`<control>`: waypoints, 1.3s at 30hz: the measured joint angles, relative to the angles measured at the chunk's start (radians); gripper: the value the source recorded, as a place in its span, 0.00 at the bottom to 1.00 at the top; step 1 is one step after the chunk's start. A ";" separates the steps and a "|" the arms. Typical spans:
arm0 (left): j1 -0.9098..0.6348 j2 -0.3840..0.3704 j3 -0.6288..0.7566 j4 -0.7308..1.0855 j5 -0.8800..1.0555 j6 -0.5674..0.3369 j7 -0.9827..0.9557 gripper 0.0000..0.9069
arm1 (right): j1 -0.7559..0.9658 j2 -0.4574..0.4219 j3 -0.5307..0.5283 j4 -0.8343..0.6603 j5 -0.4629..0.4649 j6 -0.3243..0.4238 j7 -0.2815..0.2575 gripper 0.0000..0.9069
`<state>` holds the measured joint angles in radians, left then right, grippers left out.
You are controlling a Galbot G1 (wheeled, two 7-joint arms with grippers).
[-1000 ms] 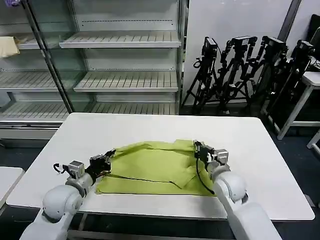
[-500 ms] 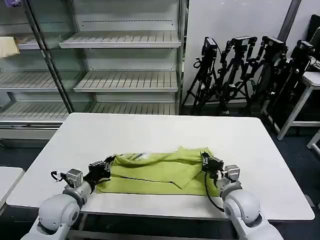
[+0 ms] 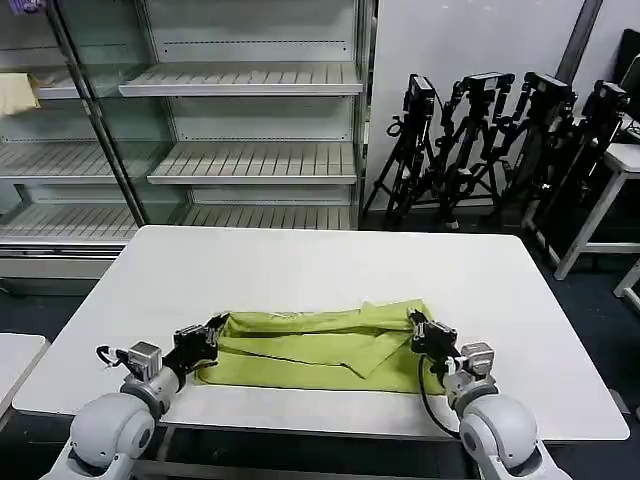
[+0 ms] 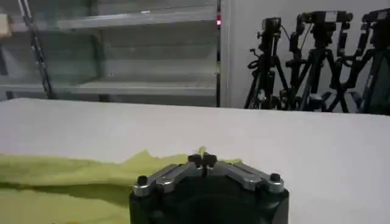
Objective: Fold and organize the clothes.
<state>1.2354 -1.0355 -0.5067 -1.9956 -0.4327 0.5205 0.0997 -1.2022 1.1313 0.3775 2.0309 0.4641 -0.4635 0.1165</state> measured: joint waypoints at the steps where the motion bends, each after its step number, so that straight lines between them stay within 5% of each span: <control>1: 0.002 0.001 -0.001 0.000 -0.001 0.000 0.001 0.01 | -0.003 -0.002 0.001 0.003 0.000 0.000 -0.001 0.00; 23: 0.034 0.016 -0.012 -0.005 0.021 0.044 -0.003 0.02 | -0.060 -0.020 -0.010 0.043 -0.031 -0.003 -0.015 0.00; 24: 0.034 0.017 -0.011 -0.005 0.021 0.045 -0.002 0.11 | -0.062 -0.021 -0.007 0.043 -0.034 -0.003 -0.017 0.00; 25: 0.036 0.018 -0.010 -0.005 0.021 0.046 0.000 0.57 | -0.064 -0.022 -0.006 0.043 -0.037 -0.003 -0.018 0.00; 26: 0.037 0.018 -0.009 -0.006 0.021 0.047 0.000 1.00 | -0.065 -0.022 -0.004 0.043 -0.040 -0.004 -0.019 1.00; 39: 0.034 0.024 -0.020 -0.059 -0.003 0.049 -0.042 1.00 | -0.102 -0.019 0.051 0.089 -0.030 0.018 -0.045 1.00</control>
<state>1.2694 -1.0114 -0.5263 -2.0544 -0.4355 0.5698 0.0576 -1.3046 1.1118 0.4280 2.1198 0.4343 -0.4454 0.0713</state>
